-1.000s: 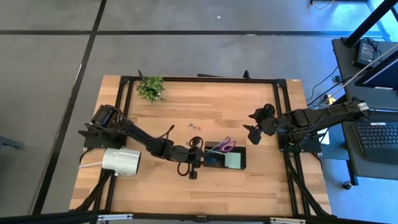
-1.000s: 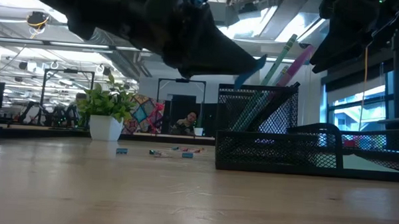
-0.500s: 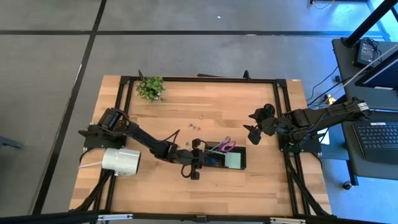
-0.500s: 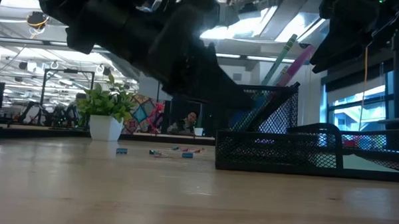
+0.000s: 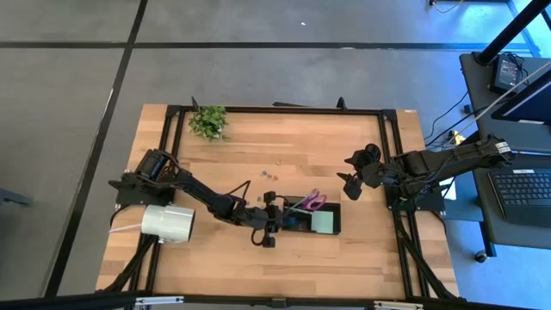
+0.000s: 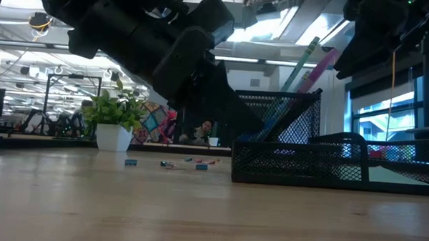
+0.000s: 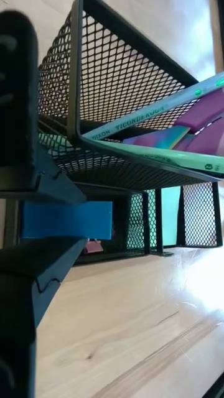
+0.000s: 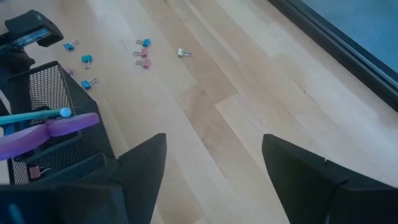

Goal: Pick and place office supplies into organizer
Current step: Put the blue eraser into the desk organizer, then put the blue binder clip into the desk organizer

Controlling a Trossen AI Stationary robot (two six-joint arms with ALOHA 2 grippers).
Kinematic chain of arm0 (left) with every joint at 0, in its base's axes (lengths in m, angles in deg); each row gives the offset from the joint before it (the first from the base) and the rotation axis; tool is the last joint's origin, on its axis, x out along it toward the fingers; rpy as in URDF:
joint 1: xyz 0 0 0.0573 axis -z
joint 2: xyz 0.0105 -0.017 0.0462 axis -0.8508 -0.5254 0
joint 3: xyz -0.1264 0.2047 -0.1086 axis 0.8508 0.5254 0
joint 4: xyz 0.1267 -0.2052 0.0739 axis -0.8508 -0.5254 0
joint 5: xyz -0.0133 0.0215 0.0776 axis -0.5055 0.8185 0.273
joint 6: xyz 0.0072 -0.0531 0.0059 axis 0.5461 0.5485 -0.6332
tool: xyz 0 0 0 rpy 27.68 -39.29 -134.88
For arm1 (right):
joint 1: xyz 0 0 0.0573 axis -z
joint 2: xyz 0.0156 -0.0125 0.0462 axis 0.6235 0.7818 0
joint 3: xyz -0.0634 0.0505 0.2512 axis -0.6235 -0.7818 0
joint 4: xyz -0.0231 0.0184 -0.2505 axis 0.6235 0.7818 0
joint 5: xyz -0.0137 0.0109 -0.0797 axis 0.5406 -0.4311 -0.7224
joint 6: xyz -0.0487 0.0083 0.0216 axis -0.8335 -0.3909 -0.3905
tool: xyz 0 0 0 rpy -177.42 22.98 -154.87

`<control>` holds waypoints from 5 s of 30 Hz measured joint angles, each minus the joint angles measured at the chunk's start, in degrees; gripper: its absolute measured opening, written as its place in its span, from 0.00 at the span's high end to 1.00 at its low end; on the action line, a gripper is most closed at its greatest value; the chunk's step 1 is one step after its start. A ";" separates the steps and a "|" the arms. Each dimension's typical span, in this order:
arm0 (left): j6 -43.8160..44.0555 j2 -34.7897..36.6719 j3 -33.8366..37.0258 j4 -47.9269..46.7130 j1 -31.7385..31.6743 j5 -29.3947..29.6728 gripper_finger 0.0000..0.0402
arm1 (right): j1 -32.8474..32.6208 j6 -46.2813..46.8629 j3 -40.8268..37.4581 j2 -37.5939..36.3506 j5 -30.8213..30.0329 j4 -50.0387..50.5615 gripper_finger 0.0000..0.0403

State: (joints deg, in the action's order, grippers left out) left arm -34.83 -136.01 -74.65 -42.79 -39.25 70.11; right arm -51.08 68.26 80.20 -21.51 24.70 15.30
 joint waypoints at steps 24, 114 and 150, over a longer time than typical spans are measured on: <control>1.57 0.67 0.01 0.47 -0.02 -5.18 0.70 | 0.00 0.00 0.00 0.00 0.00 0.14 0.33; -65.60 10.94 -0.16 -59.41 -13.35 -22.07 0.66 | 0.01 -3.15 0.00 -0.02 -0.04 1.21 0.33; -60.55 10.21 -0.21 -60.34 -14.25 -23.85 0.81 | 0.02 -3.26 0.00 -0.02 -0.04 1.19 0.33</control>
State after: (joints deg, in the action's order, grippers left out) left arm -95.38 -125.81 -74.86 -103.14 -53.51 46.27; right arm -51.07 65.00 80.20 -21.53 24.66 16.49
